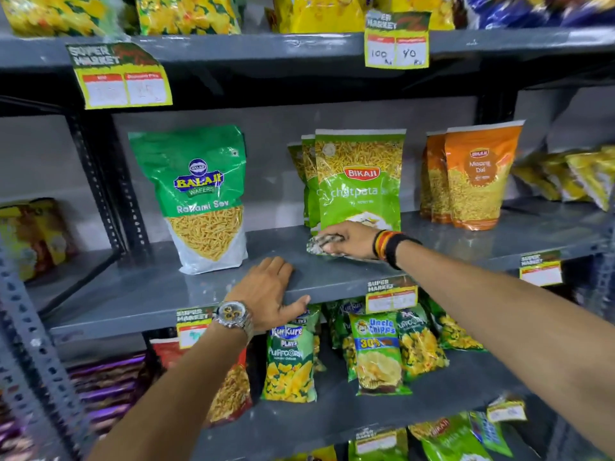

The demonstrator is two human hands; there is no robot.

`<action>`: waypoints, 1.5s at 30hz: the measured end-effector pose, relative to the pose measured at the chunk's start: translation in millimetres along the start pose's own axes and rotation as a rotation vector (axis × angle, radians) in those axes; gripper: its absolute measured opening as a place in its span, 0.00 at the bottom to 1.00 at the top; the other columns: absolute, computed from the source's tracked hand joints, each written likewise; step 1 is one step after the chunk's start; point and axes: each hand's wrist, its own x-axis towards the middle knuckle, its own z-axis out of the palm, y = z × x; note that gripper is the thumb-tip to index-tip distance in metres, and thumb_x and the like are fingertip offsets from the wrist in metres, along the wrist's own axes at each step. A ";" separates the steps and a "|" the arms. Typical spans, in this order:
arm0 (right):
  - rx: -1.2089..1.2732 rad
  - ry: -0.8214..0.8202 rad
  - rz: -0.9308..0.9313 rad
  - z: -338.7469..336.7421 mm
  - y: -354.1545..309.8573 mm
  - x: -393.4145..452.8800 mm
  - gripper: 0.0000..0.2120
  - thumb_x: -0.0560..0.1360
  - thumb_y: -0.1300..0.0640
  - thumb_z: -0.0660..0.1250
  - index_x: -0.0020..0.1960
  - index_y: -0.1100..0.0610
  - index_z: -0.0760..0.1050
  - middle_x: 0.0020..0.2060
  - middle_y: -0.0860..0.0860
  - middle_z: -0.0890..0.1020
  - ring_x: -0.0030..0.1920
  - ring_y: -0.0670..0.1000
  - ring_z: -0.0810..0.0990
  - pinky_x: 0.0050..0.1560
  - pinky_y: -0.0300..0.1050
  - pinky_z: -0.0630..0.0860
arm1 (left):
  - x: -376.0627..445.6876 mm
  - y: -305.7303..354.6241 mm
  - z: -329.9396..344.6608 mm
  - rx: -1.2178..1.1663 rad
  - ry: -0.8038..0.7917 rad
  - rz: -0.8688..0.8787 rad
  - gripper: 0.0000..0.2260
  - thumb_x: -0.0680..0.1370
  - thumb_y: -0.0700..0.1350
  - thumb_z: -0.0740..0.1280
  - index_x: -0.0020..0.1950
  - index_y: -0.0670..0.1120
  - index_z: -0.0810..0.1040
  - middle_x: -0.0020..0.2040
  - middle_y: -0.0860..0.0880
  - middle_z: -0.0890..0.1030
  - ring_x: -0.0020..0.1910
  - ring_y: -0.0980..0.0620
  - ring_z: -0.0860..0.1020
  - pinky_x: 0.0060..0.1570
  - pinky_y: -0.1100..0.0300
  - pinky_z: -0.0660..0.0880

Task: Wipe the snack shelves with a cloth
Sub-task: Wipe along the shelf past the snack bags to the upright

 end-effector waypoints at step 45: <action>0.120 0.149 0.032 -77.2 85.2 -88.2 0.19 0.75 0.49 0.69 0.65 0.51 0.77 0.57 0.47 0.79 0.57 0.48 0.76 0.58 0.43 0.70 | 54.3 87.0 -2.9 -0.067 -0.006 0.077 0.35 0.78 0.72 0.57 0.68 0.44 0.74 0.60 0.44 0.77 0.57 0.43 0.76 0.58 0.43 0.76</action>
